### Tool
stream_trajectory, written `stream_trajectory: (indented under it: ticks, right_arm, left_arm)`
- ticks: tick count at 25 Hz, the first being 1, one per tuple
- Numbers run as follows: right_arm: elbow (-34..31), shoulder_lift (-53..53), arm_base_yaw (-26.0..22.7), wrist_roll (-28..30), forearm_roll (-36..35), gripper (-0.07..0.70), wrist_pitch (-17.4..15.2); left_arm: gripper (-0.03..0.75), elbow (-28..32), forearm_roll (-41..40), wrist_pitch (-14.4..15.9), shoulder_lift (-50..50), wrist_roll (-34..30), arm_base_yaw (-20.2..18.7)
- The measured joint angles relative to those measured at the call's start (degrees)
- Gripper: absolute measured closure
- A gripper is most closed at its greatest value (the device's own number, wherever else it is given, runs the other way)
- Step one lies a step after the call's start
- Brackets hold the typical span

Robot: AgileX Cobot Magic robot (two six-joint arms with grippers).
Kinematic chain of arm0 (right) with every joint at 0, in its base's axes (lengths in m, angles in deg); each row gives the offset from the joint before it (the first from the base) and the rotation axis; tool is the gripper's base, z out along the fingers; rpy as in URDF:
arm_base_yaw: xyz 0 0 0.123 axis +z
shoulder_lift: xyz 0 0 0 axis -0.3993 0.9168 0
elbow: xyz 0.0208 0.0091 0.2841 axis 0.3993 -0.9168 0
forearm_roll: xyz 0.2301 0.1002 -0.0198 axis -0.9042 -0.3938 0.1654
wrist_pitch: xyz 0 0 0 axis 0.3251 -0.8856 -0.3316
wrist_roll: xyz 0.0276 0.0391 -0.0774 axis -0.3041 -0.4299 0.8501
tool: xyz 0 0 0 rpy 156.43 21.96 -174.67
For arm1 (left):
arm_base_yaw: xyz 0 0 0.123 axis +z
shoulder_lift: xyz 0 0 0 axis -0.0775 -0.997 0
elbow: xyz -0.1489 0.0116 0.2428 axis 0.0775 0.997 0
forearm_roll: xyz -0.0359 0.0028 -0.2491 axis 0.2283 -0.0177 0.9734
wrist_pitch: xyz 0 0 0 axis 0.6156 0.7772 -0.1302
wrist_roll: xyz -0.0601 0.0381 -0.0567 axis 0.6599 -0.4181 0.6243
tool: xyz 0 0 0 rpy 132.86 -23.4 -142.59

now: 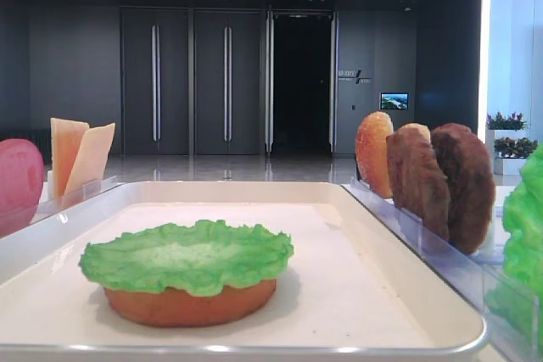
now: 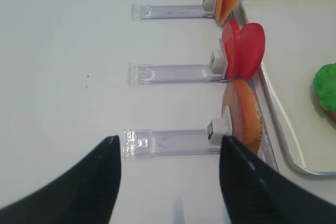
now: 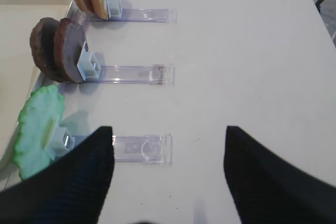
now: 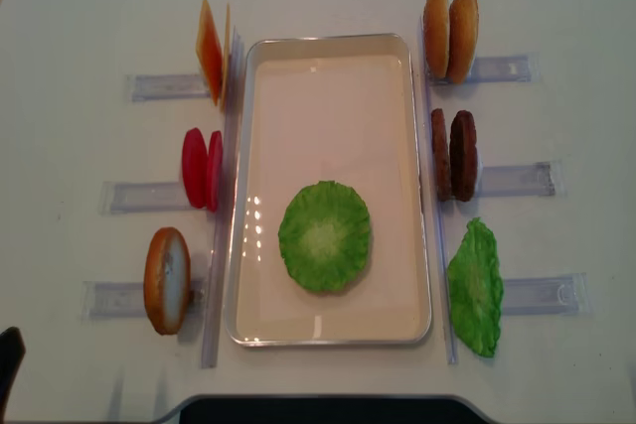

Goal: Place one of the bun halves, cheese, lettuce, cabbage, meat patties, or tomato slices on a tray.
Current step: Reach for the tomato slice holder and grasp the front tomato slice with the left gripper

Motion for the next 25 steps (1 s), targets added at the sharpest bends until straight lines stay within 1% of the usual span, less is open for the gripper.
stream_trajectory:
  ticks: [3,8,11,15,25]
  right_arm:
    - [0.0,0.0,0.0,0.0,0.0,0.171,0.0]
    - [0.0,0.0,0.0,0.0,0.0,0.171,0.0]
    - [0.0,0.0,0.0,0.0,0.0,0.171,0.0]
    - [0.0,0.0,0.0,0.0,0.0,0.171,0.0]
    - [0.0,0.0,0.0,0.0,0.0,0.172,0.0]
  left_arm:
    - [0.263,-1.6,-0.1,1.2,-1.8,0.0,0.0]
    - [0.263,-5.6,-1.2,1.2,-8.9,0.6,0.0]
    - [0.263,-8.0,-1.9,1.2,-15.2,2.0,0.0]
    - [0.263,-11.7,-2.0,1.2,-24.5,2.3,0.0]
    - [0.263,-25.1,-2.6,1.2,-47.5,2.4,0.0]
